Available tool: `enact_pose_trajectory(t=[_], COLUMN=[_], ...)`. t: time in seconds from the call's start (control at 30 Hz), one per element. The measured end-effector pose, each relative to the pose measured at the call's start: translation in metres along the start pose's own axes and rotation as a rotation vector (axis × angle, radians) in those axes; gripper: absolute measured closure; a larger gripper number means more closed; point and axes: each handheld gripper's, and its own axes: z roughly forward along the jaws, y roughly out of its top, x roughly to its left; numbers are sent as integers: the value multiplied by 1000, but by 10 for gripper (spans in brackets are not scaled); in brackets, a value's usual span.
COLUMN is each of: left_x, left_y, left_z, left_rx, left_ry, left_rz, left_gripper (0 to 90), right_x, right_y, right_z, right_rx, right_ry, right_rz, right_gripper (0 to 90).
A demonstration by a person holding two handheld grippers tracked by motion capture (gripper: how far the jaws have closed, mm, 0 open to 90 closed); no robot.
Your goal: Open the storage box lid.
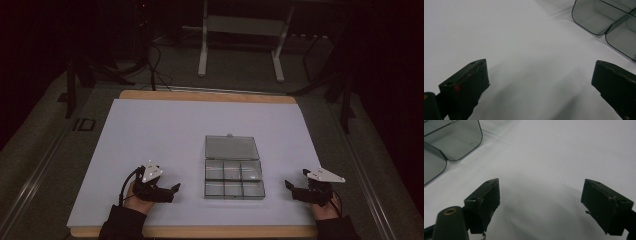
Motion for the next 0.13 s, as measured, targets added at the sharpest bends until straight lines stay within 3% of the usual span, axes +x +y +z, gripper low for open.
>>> enact_pose_trajectory(t=[0.13], left_x=[0], left_y=[0], left_z=[1], left_rx=[1], left_ry=[-4], left_rz=[-10], left_gripper=[23], right_x=[1], right_y=[0], right_z=[1], right_rx=[9], right_ry=[-5], right_rz=[-5], right_gripper=[154])
